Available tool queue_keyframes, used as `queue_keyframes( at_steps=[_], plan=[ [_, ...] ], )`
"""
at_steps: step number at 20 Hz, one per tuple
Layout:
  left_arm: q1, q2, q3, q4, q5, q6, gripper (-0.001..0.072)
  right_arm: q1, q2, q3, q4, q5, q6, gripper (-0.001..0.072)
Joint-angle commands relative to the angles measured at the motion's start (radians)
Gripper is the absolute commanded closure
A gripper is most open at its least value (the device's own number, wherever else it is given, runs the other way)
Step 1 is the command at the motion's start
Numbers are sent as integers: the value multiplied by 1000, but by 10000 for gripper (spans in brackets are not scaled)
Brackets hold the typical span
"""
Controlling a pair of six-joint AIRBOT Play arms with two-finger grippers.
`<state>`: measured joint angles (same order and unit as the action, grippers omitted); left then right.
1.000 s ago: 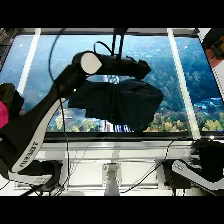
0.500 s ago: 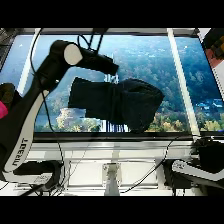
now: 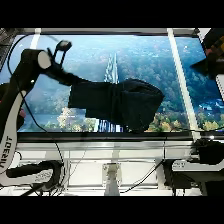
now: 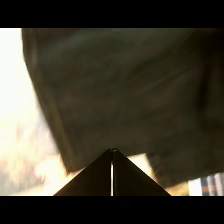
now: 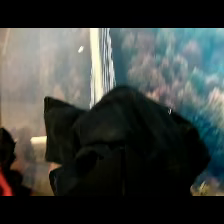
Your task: Fold the clothes and pants, and hang the long-sleeved shirts on hangers.
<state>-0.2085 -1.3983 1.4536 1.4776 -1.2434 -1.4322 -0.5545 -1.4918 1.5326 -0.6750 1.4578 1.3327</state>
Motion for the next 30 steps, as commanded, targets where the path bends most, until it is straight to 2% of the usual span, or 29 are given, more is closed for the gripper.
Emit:
queue_keyframes(
  at_steps=[1,4,5,6,7,15,18,22,28,30],
  plan=[
    [129,41,-147,-69,20,0,689,1,-30,-233,13,1,29,672],
    [193,42,-171,-153,20,0,688,34,-44,-410,-52,-100,35,659],
    [194,44,-171,-175,20,0,688,50,-52,-442,-80,-130,37,586],
    [191,45,-171,-180,20,0,687,69,-62,-461,-108,-151,42,417],
    [181,45,-171,-181,20,0,687,88,-73,-463,-132,-155,43,318],
    [153,45,-171,-182,17,-13,687,140,-165,-458,-100,-237,119,315],
    [153,45,-171,-182,-1,-23,687,140,-176,-459,-64,-323,119,315],
    [153,45,-171,-197,-11,-23,687,137,-175,-447,99,-362,117,317],
    [152,45,-171,-208,-11,-23,687,137,-175,-352,85,-399,147,318],
    [152,45,-171,-208,-11,-23,687,146,-178,-352,23,-397,176,318]
  ],
)
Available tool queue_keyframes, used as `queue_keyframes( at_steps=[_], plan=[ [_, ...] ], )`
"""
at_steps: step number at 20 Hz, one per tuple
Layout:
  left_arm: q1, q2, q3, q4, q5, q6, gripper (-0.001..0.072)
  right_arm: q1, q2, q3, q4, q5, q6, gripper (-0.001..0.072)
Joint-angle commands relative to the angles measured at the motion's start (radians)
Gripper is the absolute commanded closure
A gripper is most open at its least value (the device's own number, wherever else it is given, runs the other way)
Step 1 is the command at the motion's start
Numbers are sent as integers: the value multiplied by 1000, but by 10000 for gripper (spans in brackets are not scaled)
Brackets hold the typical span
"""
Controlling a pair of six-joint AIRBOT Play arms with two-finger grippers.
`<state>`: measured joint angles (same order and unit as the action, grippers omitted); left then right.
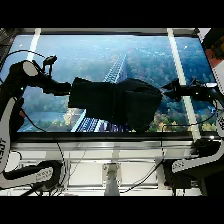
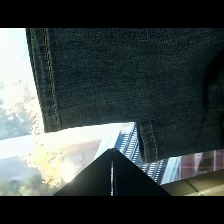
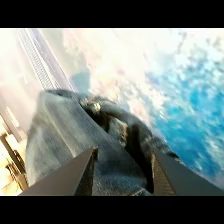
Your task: Fold the clothes and pants, and hang the long-sleeved shirts on hangers.
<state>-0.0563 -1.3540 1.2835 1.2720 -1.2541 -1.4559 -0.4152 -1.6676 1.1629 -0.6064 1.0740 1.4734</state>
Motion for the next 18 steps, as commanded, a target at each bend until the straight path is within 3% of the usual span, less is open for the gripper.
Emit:
queue_keyframes(
  at_steps=[1,4,10,12,15,16,18],
  plan=[
    [0,0,0,-3,-1,1,687,16,-5,17,-97,2,43,318],
    [0,0,0,-3,-1,1,687,50,-23,17,-246,51,71,316],
    [0,0,0,-2,-1,0,687,137,-59,17,-250,55,70,311],
    [0,0,0,-2,-1,1,687,158,-71,17,-256,36,70,251],
    [0,-10,0,-2,0,0,686,166,-81,17,-270,2,69,263],
    [0,-17,0,-1,0,1,679,166,-81,17,-270,-2,62,327],
    [2,-36,0,16,0,-16,673,166,-80,17,-270,4,55,612]
  ],
)
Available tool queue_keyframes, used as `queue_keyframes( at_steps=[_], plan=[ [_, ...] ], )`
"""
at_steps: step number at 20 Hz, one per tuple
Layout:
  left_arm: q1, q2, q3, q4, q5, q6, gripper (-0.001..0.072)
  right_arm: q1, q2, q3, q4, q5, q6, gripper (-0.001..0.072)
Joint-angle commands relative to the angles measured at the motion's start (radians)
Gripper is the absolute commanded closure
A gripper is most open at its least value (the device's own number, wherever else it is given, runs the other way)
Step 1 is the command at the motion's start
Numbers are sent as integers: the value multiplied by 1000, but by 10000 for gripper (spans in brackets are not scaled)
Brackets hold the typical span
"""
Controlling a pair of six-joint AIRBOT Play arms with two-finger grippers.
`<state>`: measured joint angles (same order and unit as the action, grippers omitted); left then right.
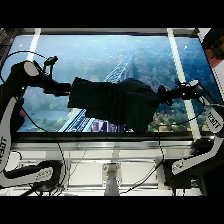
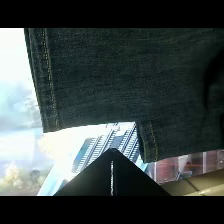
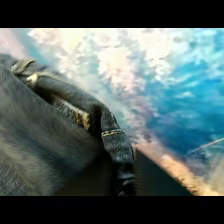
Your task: Fold the clothes and pants, and hang the long-sleeved shirts on hangers.
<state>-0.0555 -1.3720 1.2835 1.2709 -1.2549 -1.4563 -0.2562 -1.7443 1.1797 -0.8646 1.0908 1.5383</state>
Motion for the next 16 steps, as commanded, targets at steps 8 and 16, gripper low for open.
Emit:
queue_keyframes(
  at_steps=[8,16],
  plan=[
    [110,-122,0,107,0,-67,397,-43,26,272,-100,138,-11,674],
    [142,-290,0,-129,0,52,341,-72,26,595,-107,163,-9,674]
  ],
)
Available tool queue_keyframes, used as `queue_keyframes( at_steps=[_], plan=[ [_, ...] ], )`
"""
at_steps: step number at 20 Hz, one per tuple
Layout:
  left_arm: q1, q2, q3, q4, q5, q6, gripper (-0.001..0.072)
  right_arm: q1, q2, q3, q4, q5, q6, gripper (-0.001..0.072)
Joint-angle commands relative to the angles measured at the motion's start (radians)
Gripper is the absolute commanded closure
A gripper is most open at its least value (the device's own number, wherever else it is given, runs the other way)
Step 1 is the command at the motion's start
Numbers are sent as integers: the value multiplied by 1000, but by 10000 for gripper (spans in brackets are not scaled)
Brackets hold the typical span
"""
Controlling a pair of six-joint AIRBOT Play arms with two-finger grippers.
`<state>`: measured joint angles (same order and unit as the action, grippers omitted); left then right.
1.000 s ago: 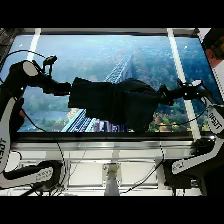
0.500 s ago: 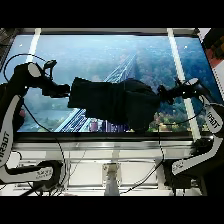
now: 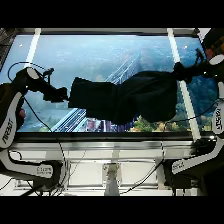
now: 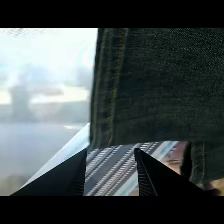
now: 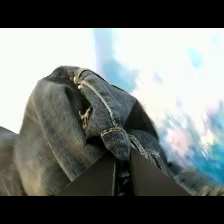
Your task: Fold the clothes and pants, and hang the long-sleeved shirts on hangers.
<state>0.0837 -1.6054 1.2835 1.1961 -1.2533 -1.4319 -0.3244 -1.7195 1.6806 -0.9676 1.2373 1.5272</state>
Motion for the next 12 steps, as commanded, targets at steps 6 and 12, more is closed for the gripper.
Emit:
queue_keyframes(
  at_steps=[6,12],
  plan=[
    [6,-105,0,-53,-1,27,341,-4,1,164,-5,64,1,673],
    [0,-111,2,-124,9,47,689,-4,1,164,-17,38,-10,673]
  ],
)
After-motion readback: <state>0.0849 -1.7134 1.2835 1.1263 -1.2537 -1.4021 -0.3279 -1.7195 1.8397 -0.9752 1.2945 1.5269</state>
